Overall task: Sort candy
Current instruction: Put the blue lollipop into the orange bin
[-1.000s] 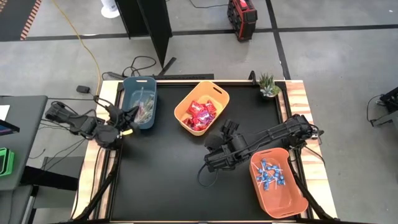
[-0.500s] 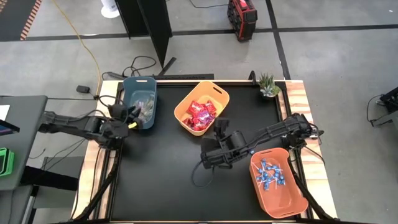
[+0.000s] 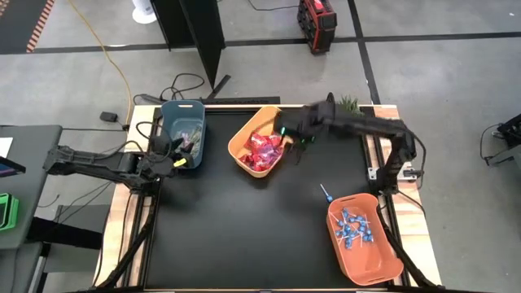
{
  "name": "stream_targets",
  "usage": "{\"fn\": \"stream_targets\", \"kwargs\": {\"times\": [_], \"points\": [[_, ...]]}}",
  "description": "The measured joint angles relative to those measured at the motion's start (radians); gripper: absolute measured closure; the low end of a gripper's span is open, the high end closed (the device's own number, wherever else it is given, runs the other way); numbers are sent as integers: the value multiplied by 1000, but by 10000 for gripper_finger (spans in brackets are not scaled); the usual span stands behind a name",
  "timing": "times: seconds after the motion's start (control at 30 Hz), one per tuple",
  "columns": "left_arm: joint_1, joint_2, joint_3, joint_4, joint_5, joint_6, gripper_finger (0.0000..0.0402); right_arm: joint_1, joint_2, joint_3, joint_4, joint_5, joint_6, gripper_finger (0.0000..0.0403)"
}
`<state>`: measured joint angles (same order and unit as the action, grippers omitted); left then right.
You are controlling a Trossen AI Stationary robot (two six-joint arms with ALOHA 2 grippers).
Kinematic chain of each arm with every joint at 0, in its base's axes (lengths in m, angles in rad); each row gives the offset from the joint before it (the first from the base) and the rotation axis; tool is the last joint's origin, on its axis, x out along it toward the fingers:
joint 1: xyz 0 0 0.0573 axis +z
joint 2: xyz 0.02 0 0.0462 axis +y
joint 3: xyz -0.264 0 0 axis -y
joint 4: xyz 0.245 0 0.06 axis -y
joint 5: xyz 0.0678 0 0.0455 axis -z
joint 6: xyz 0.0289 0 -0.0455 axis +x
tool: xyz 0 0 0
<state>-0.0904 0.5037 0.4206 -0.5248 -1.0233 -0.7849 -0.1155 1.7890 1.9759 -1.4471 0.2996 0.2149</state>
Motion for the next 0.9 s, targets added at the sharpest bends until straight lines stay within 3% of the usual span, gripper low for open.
{"fn": "stream_targets", "kwargs": {"times": [0.13,0.3,0.5,0.9], "points": [[0,-1,11,28,92,-11,181,-105,-3,-4,-130,-277,121,127],[0,0,46,27,162,6,181,-107,-11,-34,-119,-571,203,127],[0,0,75,35,147,124,182,-26,-21,-113,-120,-592,342,127],[62,0,75,75,138,165,182,185,-23,-489,-58,-656,472,127]]}}
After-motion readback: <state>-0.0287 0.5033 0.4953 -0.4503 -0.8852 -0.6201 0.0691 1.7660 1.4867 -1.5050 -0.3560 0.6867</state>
